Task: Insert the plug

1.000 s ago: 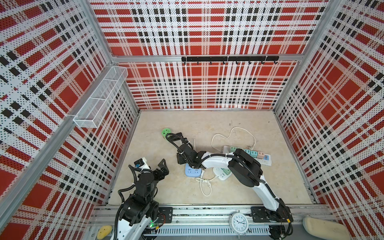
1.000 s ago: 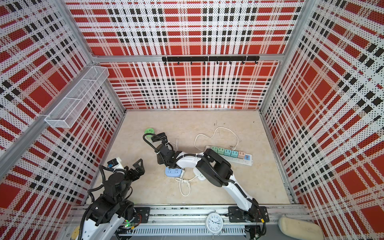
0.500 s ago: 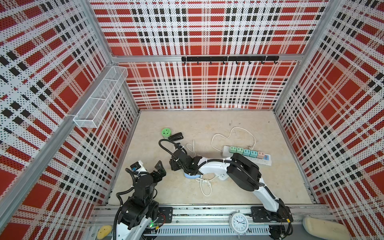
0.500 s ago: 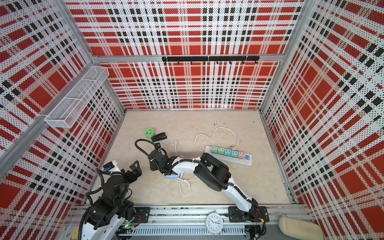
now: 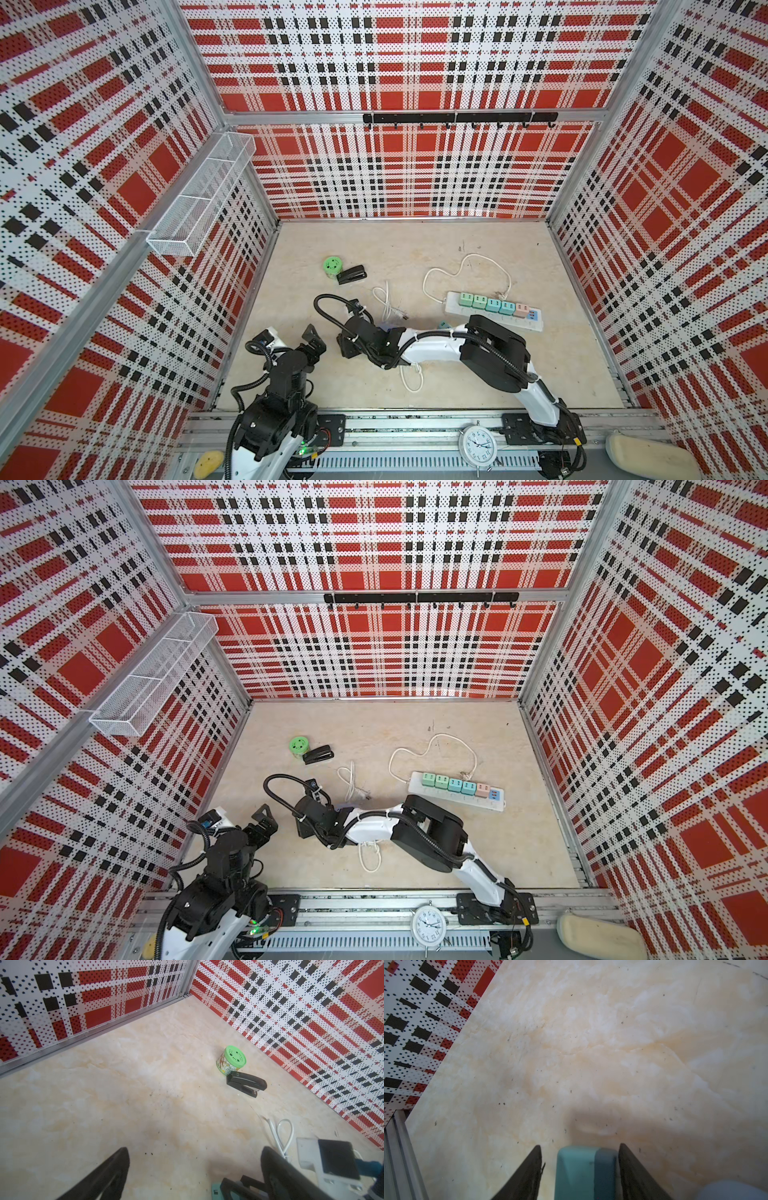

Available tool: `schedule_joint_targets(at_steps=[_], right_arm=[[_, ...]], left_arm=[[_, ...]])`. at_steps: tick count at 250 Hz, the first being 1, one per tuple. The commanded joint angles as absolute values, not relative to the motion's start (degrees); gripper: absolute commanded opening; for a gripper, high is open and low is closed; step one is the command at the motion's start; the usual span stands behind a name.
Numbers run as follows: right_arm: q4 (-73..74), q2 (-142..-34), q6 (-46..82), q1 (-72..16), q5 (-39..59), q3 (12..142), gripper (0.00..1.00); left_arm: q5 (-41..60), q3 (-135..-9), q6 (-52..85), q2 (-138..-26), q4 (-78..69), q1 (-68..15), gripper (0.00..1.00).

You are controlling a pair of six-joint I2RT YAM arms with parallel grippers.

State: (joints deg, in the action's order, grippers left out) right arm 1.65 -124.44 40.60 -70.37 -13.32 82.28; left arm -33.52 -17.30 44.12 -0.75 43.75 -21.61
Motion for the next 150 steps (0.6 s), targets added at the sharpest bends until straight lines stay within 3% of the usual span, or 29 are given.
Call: schedule_joint_targets(at_steps=[1, 80, 132, 150], right_arm=[[6.4, -120.8, 42.5, -71.6, -14.3, 79.4, 0.6], [6.8, -113.9, 35.6, -71.6, -14.9, 73.7, 0.62], [10.6, -112.2, 12.3, -64.7, 4.4, 73.2, 0.68], [8.7, -112.5, 2.3, -64.5, 5.9, 73.7, 0.68]], left_arm=[[-35.8, -18.6, 45.0, -0.1, 45.1, -21.2, 0.99], [-35.4, -18.6, 45.2, -0.1, 45.4, -21.2, 0.99], [-34.8, -18.6, 44.7, -0.1, 45.0, -21.2, 0.99], [-34.9, -18.5, 44.6, -0.1, 45.0, -21.2, 0.99]])
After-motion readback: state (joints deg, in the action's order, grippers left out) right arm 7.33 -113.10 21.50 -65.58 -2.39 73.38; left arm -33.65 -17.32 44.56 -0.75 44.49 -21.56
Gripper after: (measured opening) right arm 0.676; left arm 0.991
